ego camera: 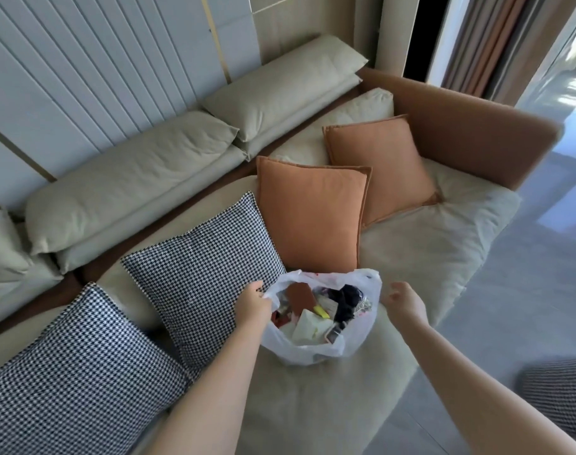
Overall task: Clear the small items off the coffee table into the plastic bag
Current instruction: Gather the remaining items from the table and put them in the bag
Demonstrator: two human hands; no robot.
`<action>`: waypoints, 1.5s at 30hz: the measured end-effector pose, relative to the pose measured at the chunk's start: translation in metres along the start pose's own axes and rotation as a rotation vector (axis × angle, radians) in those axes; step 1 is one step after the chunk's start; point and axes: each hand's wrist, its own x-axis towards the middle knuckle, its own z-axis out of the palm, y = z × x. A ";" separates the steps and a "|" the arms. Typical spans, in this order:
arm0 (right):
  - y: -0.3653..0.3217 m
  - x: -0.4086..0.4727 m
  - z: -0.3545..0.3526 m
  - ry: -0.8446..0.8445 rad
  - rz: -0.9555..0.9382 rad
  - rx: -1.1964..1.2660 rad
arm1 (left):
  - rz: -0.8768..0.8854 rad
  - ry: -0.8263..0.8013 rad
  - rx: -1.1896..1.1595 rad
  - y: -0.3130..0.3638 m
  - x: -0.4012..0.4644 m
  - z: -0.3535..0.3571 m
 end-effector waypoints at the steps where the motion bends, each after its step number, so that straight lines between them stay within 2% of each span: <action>1: 0.001 -0.005 -0.001 -0.028 0.001 -0.005 | 0.016 0.013 0.005 0.004 -0.003 0.001; 4: 0.007 -0.023 -0.006 -0.109 0.005 -0.014 | 0.162 0.092 0.078 0.018 -0.013 0.002; 6: 0.011 -0.038 -0.011 -0.107 0.017 -0.008 | 0.294 0.055 0.111 0.030 -0.023 0.005; 9: 0.017 -0.060 -0.017 -0.082 0.043 -0.008 | 0.418 -0.134 0.158 0.041 -0.041 0.016; 15: 0.045 -0.101 -0.025 0.001 0.107 0.011 | 0.599 -0.499 0.397 0.041 -0.074 0.052; 24: 0.120 -0.182 -0.032 0.201 0.266 -0.038 | 0.865 -0.813 0.708 0.043 -0.141 0.119; 27: 0.151 -0.216 -0.040 0.272 0.339 0.014 | 0.967 -0.905 0.815 0.038 -0.179 0.144; 31: 0.194 -0.269 -0.053 0.376 0.452 0.122 | 1.066 -1.015 0.928 0.024 -0.239 0.171; 38: 0.278 -0.378 -0.063 0.565 0.686 0.277 | 1.254 -1.104 1.070 -0.017 -0.346 0.208; 42: 0.330 -0.447 -0.061 0.622 0.786 0.353 | 1.322 -1.160 1.124 -0.055 -0.416 0.221; 45: 0.367 -0.497 -0.058 0.672 0.849 0.405 | 1.309 -1.226 1.141 -0.090 -0.471 0.227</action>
